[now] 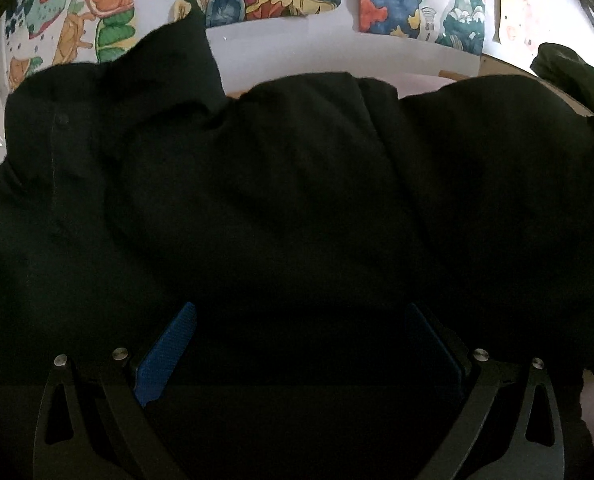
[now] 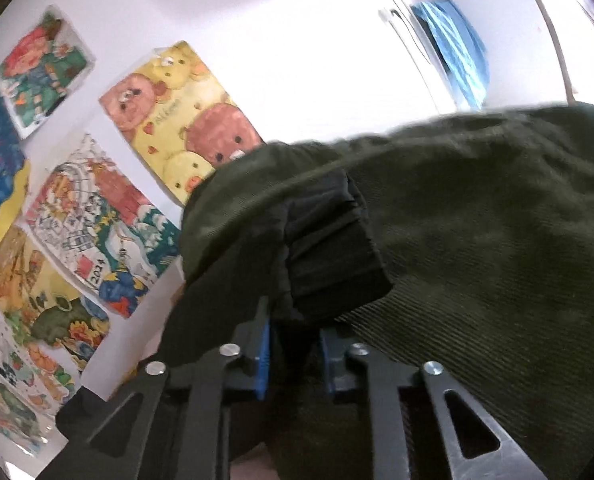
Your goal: Fold large clothes
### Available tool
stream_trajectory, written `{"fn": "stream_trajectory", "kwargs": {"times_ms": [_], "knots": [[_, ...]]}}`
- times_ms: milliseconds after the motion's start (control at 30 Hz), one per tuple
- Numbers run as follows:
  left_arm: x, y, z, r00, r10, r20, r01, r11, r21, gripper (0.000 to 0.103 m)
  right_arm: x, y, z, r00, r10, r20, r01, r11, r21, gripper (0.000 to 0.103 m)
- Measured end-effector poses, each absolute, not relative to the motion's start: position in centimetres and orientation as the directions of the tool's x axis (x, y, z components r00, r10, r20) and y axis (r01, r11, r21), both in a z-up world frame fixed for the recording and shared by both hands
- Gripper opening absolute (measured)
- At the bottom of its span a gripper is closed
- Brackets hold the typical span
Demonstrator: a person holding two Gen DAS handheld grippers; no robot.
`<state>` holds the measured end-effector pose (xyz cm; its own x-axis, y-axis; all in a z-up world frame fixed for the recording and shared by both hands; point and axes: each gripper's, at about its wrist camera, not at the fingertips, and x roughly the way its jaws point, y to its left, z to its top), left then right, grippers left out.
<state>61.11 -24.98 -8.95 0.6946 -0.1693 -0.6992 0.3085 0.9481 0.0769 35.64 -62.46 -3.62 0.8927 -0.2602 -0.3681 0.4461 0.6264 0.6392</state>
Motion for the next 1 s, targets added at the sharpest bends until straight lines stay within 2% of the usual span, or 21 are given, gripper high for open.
{"fn": "stream_trajectory", "kwargs": {"times_ms": [167,267,400,567,733,833,1000], "knots": [[60.2,-24.6,-8.7,0.693,-0.150,-0.705,0.293,0.952,0.085,0.102,36.0,-58.0,0.6,0.907,-0.331,-0.260,0.418,0.783,0.460,0.015],[58.8,-22.3,-6.8,0.653,-0.184,-0.734,0.263,0.965,-0.008,0.102,36.4,-54.4,3.0,0.937,-0.305,-0.173,0.349,0.853,0.389,0.015],[55.7,-17.4,-3.5,0.651,-0.264,-0.711,0.280,0.955,-0.097,0.102,37.7,-48.5,5.6,0.982,-0.164,-0.090,0.185,0.923,0.336,0.015],[50.4,-9.1,-1.6,0.699,-0.283,-0.656,0.298,0.950,-0.092,0.102,40.6,-37.4,7.3,0.994,0.084,-0.069,-0.064,0.966,0.252,0.015],[47.0,-0.8,-1.0,0.715,-0.311,-0.626,0.249,0.950,-0.188,0.102,44.0,-26.8,7.2,0.936,0.321,-0.145,-0.296,0.940,0.171,0.015],[46.4,3.8,-1.5,0.727,-0.323,-0.606,0.176,0.941,-0.291,0.102,47.1,-21.3,5.7,0.881,0.398,-0.255,-0.374,0.917,0.137,0.015],[47.3,9.2,-1.4,0.747,-0.400,-0.531,0.153,0.881,-0.448,0.102,51.2,-14.8,1.1,0.766,0.452,-0.457,-0.450,0.885,0.119,0.015]]}}
